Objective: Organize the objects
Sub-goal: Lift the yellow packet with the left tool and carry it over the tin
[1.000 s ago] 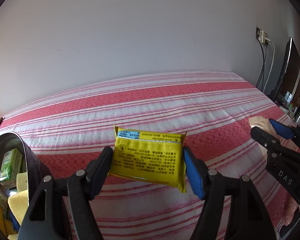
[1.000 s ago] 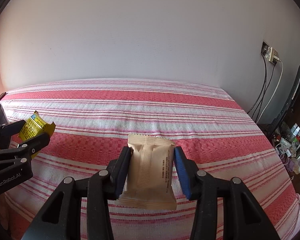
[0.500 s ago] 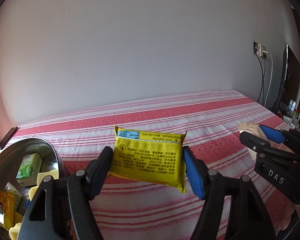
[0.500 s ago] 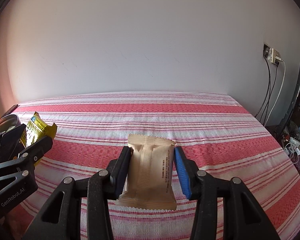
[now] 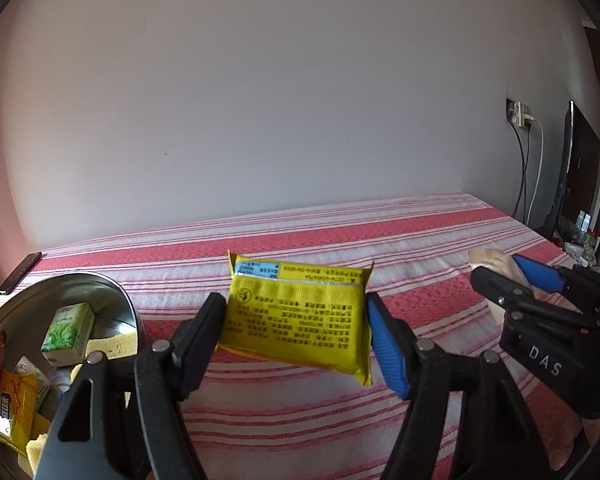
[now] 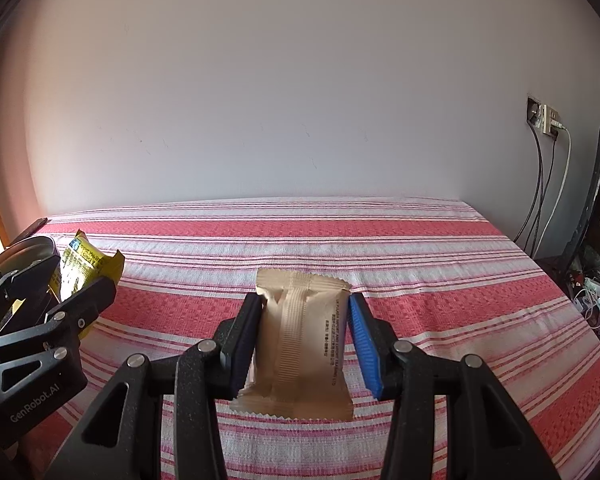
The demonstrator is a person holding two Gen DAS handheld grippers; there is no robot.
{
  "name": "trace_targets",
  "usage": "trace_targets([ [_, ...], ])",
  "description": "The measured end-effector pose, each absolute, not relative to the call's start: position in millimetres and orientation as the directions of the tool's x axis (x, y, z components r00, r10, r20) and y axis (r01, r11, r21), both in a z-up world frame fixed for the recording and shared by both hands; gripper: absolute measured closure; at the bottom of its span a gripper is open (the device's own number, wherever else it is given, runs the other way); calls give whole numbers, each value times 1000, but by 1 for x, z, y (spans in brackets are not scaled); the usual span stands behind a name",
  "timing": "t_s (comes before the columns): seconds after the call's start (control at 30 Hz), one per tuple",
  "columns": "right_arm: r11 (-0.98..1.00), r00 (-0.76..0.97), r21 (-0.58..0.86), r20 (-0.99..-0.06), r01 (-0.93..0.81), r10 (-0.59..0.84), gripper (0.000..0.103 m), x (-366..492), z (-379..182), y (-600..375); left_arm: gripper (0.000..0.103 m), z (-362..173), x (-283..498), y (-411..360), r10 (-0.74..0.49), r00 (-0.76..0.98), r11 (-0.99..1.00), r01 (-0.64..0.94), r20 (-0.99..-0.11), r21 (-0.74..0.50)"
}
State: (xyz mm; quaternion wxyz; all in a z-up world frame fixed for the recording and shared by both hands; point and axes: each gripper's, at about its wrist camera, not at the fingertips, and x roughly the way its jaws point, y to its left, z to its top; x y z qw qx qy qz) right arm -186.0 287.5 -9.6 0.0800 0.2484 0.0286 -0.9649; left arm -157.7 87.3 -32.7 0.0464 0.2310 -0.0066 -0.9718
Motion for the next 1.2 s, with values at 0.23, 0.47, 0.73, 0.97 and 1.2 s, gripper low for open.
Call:
trace_targets([
  [0.23,-983,-871,-15,-465,183,-155,56,-175,-7,278,33,-31,-150,84,-100,-900,-995,99,-424,24],
  [0.47,-980,-873,-7,-455,198,-173,56,-167,-5,270,33,-30,-143,82,-108,-907,-994,109,-408,22],
  [0.73,-976,-875,-8,-444,219,-193,56,-164,-6,267,33,-29,-135,78,-109,-913,-994,110,-393,20],
  [0.97,-973,-876,-11,-437,232,-204,56,-158,-6,263,33,-28,-125,73,-105,-920,-994,110,-377,10],
  [1.2,-969,-875,-17,-433,247,-215,56,-154,-7,257,33,-28,-120,67,-108,-923,-993,117,-370,-3],
])
